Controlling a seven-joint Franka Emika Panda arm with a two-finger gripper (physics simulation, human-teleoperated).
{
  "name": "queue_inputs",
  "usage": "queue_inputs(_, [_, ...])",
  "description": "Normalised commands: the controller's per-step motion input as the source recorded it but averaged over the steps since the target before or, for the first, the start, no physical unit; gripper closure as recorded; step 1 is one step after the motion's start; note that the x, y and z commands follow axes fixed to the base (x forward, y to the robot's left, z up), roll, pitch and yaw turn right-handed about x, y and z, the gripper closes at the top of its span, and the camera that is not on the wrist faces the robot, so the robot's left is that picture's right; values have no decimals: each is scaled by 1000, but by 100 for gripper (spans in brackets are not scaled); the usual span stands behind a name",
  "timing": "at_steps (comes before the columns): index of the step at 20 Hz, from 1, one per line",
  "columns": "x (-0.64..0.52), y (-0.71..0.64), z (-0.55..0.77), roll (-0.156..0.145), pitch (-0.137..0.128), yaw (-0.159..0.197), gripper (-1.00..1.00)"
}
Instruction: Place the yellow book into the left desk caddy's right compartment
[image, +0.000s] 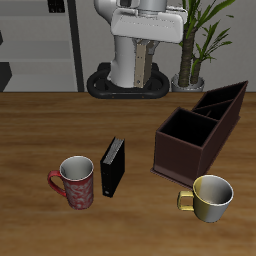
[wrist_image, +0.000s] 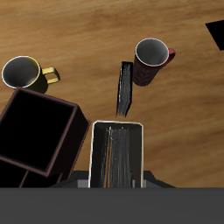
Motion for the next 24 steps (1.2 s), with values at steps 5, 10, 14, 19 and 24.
queue_inputs(5, [122, 384, 55, 20, -4, -42, 100])
queue_inputs(10, [185, 249, 43, 5, 8, -37, 100])
queue_inputs(14, [238, 256, 47, -18, -21, -54, 100])
queue_inputs(19, [233, 366, -70, 7, 3, 12, 100])
queue_inputs(24, [52, 288, -84, 17, 13, -15, 100])
